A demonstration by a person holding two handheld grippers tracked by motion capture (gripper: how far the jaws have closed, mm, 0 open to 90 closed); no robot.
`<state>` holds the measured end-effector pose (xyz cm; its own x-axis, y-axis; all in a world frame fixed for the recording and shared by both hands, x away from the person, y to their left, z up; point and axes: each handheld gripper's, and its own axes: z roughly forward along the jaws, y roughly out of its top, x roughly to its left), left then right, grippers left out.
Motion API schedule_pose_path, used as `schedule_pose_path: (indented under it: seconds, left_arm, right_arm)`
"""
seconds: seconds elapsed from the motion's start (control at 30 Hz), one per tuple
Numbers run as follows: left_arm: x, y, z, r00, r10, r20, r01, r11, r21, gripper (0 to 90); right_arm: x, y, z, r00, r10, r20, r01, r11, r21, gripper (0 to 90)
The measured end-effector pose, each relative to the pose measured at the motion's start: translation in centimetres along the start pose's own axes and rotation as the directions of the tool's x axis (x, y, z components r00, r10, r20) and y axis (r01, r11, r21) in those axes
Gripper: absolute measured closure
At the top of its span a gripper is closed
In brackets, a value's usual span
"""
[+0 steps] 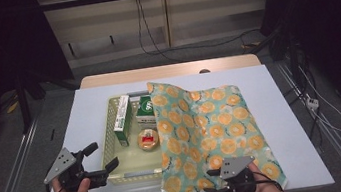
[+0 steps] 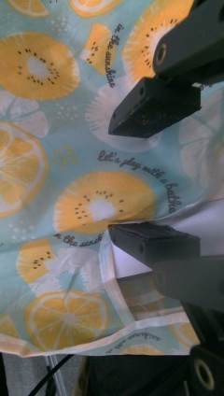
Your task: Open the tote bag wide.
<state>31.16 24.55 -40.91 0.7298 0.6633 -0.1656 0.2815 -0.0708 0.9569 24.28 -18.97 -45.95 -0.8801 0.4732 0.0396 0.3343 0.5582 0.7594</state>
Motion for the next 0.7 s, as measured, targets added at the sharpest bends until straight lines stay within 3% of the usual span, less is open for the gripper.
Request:
schedule_pose_path:
  seconds: [0.07, 0.1, 0.13, 0.23, 0.4, 0.7]
  left_arm:
    - [0.0, 0.0, 0.0, 1.0, 0.006, 0.002, -0.006, 1.0, 0.002, 4.8]
    - [0.0, 0.1, 0.0, 1.0, 0.007, 0.001, -0.007, 1.0, 0.003, 4.8]
    - [0.0, 0.1, -0.1, 1.0, 0.009, 0.001, -0.009, 1.0, 0.003, 4.8]
    - [-0.1, 0.2, -0.1, 1.0, 0.007, 0.0, -0.007, 1.0, -0.005, 4.8]
    - [-0.2, 0.3, -0.2, 1.0, 0.009, -0.004, -0.009, 0.9999, -0.014, 4.8]
    - [-0.1, 0.3, -0.2, 0.9999, 0.011, -0.004, -0.011, 0.9999, -0.008, 4.8]
  right_arm:
    - [0.0, 0.0, 0.0, 1.0, -0.002, 0.002, 0.002, 1.0, 0.0, 54.4]
    - [-0.1, 0.0, 0.0, 1.0, -0.008, -0.004, 0.008, 1.0, -0.001, 68.0]
    - [-0.1, 0.0, 0.0, 1.0, -0.008, -0.004, 0.008, 1.0, -0.001, 68.0]
    - [-0.3, 0.3, 0.2, 1.0, 0.005, -0.002, -0.005, 1.0, 0.01, 87.8]
    - [-0.3, 0.5, 0.2, 0.9992, 0.002, 0.039, -0.002, 1.0, 0.004, 90.0]
    - [-2.0, 0.8, -0.6, 0.995, 0.069, 0.071, -0.065, 0.996, -0.064, 90.0]
